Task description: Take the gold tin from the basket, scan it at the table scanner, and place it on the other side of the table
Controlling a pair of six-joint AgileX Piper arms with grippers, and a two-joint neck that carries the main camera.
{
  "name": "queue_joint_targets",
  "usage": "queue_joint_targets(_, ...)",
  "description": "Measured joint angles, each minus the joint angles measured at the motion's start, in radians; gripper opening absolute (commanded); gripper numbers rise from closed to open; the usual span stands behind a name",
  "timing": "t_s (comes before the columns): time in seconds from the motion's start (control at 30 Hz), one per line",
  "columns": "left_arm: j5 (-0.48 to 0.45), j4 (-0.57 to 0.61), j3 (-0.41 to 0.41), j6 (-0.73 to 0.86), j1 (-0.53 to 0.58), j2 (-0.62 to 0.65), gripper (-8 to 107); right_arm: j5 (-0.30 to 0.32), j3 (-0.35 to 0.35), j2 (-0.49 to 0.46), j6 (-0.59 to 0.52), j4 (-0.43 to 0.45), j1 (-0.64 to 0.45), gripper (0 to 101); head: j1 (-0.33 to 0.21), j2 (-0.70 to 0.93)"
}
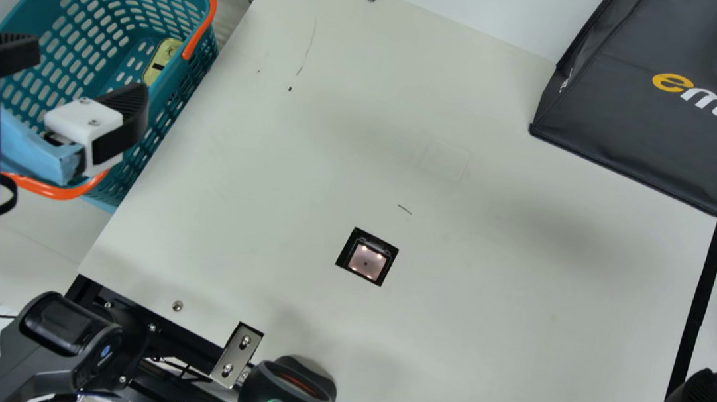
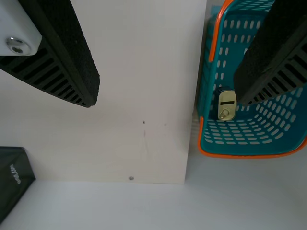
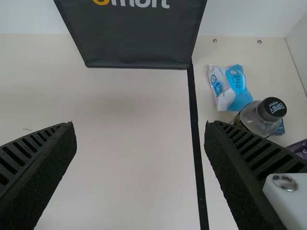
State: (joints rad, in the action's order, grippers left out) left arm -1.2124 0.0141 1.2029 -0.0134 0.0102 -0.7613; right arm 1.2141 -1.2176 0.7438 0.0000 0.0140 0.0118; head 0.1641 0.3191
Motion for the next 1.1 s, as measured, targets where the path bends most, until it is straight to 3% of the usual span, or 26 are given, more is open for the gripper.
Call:
queue_joint_targets(0.6, 0.024, -0.079, -0.014, -0.104, -0.239, -0.038, 90, 0.000, 0.000, 0.000, 0.000, 0.000, 0.000, 95, 0.000, 0.000)
queue_joint_targets(1.1, 0.142, 0.094, -0.059, 0.208, -0.521, -0.182, 90, 0.000, 0.000, 0.000, 0.000, 0.000, 0.000, 95, -0.002, -0.002)
